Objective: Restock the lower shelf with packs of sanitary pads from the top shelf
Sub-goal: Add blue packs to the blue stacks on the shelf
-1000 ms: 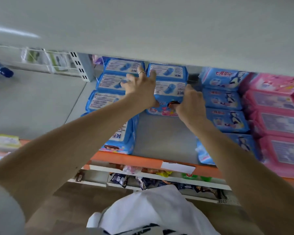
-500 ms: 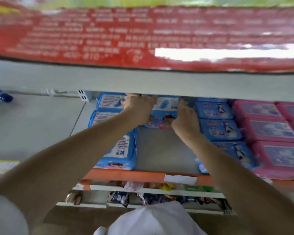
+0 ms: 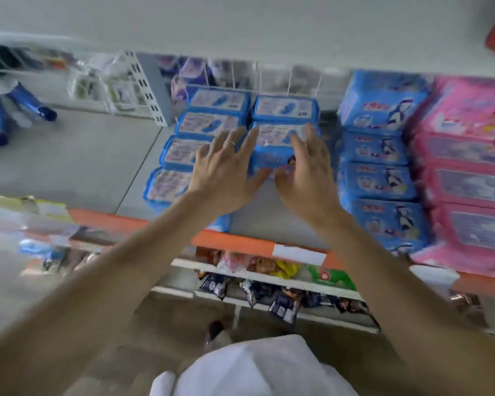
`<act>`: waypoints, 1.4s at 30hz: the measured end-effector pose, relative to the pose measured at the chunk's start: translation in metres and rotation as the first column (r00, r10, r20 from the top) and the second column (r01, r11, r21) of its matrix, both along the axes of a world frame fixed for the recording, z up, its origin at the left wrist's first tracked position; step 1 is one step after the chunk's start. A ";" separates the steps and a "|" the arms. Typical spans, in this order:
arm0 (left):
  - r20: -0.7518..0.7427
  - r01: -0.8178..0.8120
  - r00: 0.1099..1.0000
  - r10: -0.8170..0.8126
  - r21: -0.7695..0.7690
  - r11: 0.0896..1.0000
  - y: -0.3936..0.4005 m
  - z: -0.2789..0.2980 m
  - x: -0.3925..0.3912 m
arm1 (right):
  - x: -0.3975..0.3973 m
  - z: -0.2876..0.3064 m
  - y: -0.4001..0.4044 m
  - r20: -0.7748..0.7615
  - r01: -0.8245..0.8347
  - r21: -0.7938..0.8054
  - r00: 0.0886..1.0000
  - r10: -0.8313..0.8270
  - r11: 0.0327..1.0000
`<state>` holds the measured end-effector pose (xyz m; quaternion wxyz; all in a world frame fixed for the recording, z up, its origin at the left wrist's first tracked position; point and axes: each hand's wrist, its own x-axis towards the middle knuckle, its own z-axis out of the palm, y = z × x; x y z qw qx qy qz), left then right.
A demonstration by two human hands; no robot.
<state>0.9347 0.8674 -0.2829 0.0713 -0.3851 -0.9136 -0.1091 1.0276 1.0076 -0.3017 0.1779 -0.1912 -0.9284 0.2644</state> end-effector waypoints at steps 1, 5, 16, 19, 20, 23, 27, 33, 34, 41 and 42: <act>-0.002 -0.017 1.000 0.017 0.040 0.999 -0.008 -0.002 0.011 | 0.004 0.000 -0.006 -0.019 -0.016 -0.010 1.000 0.016 1.000; 0.032 -0.122 0.992 0.121 0.053 0.991 -0.039 -0.014 0.052 | 0.029 -0.005 -0.027 -0.072 -0.124 -0.048 0.990 0.120 0.991; 0.017 -0.153 0.988 0.152 0.113 0.982 -0.079 0.002 0.097 | 0.070 0.020 -0.058 -0.133 -0.229 0.007 0.965 0.228 0.973; 0.000 -0.086 0.996 0.087 0.146 0.985 -0.089 0.007 0.102 | 0.080 0.025 -0.067 -0.134 -0.188 0.087 0.971 0.198 0.978; -0.010 -0.050 0.999 0.052 0.157 0.986 -0.096 0.008 0.104 | 0.084 0.026 -0.072 -0.117 -0.162 0.099 0.978 0.173 0.982; -0.021 0.021 1.000 -0.018 0.159 0.987 -0.126 0.012 0.112 | 0.092 0.032 -0.085 -0.017 -0.093 0.096 0.995 0.095 0.991; -0.027 0.047 0.999 -0.043 0.169 0.984 -0.179 0.019 0.117 | 0.106 0.048 -0.108 0.037 -0.031 0.170 0.999 0.025 0.985; -0.010 0.076 0.997 -0.075 0.193 0.978 -0.219 0.025 0.124 | 0.149 0.060 -0.170 0.016 0.019 0.201 1.000 -0.023 0.979; -0.014 0.096 0.995 -0.095 0.206 0.974 -0.222 0.026 0.129 | 0.157 0.062 -0.179 0.011 0.026 0.188 1.000 -0.029 0.982; -0.153 0.256 0.963 -0.221 0.272 0.928 -0.230 0.063 0.152 | 0.192 0.107 -0.204 -0.149 0.113 0.282 0.986 -0.073 0.953; -0.173 0.260 0.960 -0.218 0.274 0.926 -0.229 0.072 0.153 | 0.193 0.115 -0.204 -0.164 0.114 0.300 0.984 -0.067 0.947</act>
